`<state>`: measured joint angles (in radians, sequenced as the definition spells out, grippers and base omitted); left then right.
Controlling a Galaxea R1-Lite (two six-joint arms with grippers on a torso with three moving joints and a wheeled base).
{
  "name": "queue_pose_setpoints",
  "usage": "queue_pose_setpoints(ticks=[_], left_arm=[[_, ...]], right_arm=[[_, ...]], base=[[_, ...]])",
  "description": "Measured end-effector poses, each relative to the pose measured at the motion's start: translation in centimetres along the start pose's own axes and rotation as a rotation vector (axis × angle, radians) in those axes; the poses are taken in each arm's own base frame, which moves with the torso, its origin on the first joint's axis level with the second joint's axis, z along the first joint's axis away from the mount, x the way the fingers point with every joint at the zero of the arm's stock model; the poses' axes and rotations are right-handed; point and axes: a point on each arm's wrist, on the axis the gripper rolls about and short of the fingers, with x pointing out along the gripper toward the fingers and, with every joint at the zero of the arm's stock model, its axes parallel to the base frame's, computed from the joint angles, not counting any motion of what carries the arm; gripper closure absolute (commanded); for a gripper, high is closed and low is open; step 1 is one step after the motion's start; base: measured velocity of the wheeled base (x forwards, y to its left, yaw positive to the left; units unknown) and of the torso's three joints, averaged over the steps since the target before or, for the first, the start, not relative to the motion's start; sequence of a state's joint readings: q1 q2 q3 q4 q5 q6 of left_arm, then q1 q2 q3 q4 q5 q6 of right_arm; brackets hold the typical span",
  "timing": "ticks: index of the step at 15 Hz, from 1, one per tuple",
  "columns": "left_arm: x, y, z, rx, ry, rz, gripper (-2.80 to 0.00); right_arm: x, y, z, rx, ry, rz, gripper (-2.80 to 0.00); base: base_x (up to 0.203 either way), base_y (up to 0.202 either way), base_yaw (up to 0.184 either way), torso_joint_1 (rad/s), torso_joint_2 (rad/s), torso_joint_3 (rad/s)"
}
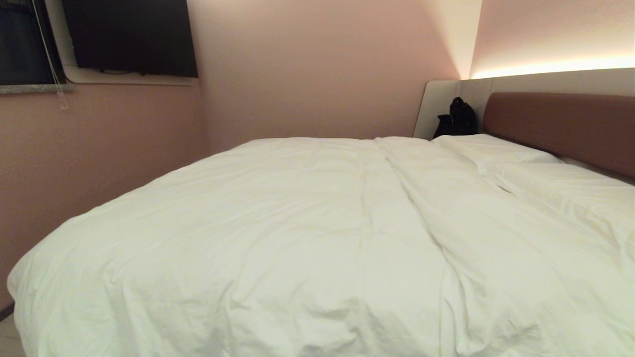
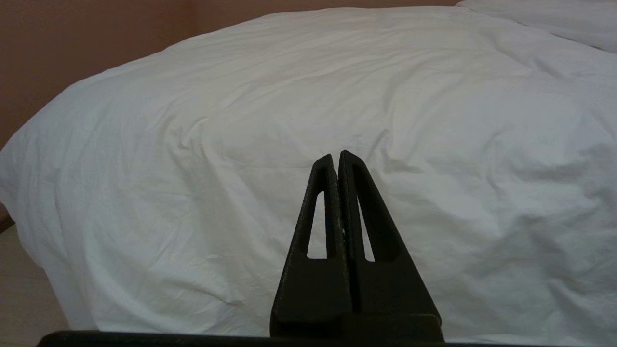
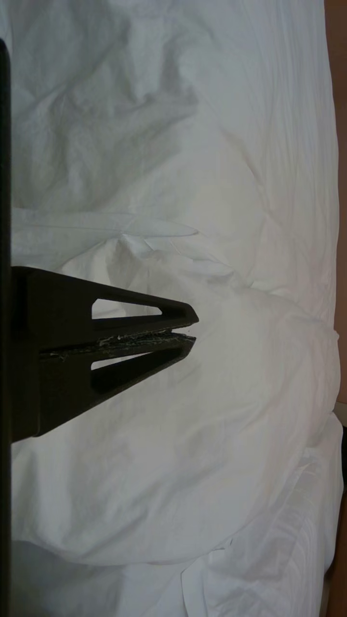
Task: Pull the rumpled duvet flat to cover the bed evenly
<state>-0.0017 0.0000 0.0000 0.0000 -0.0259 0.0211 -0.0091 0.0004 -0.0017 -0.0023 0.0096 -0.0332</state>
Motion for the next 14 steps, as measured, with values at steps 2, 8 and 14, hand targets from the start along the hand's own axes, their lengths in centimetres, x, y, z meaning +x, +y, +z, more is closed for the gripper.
queue_pose_setpoints(ticks=[2, 8, 14], left_arm=[[0.00, 0.00, 0.00, 0.000, 0.000, 0.000, 0.00], [0.00, 0.00, 0.00, 0.000, 0.000, 0.000, 0.00], [0.00, 0.00, 0.00, 0.001, 0.000, 0.000, 0.00]], right_arm=[[0.00, 0.00, -0.01, 0.000, 0.001, -0.001, 0.00], [0.00, 0.00, 0.00, 0.002, 0.000, -0.001, 0.00], [0.00, 0.00, -0.01, 0.002, 0.001, 0.000, 0.00]], base=[[0.000, 0.000, 0.000, 0.000, 0.00, 0.000], [0.000, 0.000, 0.000, 0.000, 0.00, 0.000], [0.000, 0.000, 0.000, 0.000, 0.00, 0.000]])
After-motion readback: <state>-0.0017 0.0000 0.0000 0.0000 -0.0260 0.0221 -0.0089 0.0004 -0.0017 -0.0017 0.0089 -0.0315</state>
